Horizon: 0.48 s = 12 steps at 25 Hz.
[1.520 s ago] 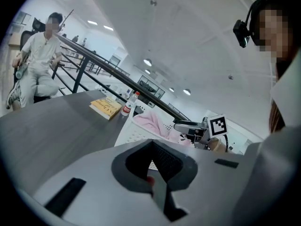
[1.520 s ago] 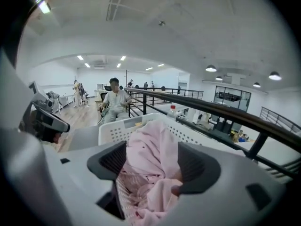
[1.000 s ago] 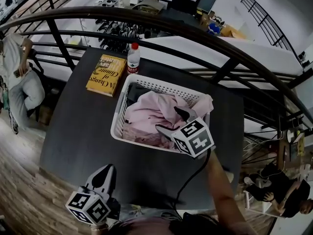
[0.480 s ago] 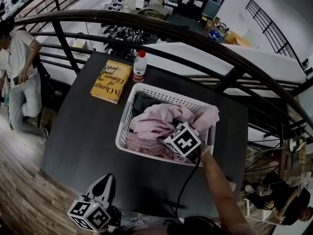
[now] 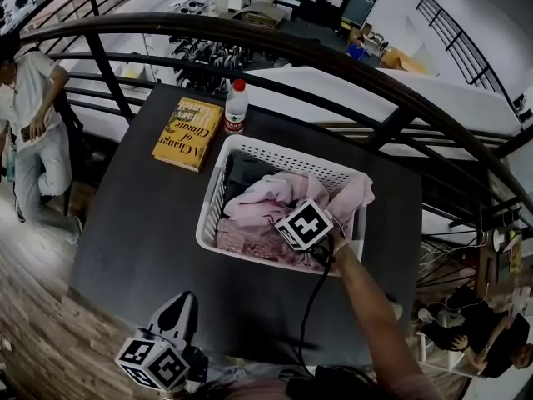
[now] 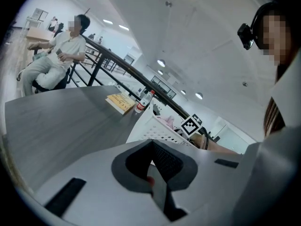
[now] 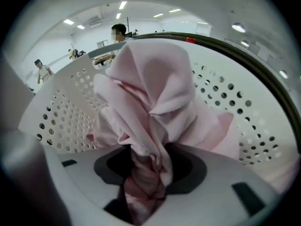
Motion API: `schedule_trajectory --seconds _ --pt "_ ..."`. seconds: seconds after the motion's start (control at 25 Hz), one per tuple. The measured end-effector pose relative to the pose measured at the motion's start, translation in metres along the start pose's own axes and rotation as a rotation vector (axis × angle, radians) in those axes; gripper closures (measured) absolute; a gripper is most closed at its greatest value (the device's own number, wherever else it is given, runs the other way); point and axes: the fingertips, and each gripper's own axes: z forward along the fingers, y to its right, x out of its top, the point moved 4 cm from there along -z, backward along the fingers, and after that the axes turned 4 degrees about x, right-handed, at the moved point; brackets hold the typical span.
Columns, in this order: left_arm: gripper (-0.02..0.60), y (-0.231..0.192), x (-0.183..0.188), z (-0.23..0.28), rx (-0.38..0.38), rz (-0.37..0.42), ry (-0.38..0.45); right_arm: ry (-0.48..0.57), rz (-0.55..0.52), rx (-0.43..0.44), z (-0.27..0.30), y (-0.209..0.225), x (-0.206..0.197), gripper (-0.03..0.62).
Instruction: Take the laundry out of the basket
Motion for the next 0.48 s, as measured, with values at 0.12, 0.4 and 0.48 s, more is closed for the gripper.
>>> schedule_trajectory --seconds 0.12,0.4,0.48 --pt "0.584 0.002 0.0 -0.005 -0.002 -0.002 0.0 0.026 0.019 -0.009 -0.007 -0.001 -0.002 0.452" --pt "0.584 -0.002 -0.001 -0.016 0.012 -0.008 0.02 0.065 0.03 -0.019 -0.024 0.001 0.001 0.491" --pt "0.584 -0.002 -0.001 -0.019 0.015 -0.01 0.027 0.088 0.046 -0.022 -0.033 0.001 0.002 0.505"
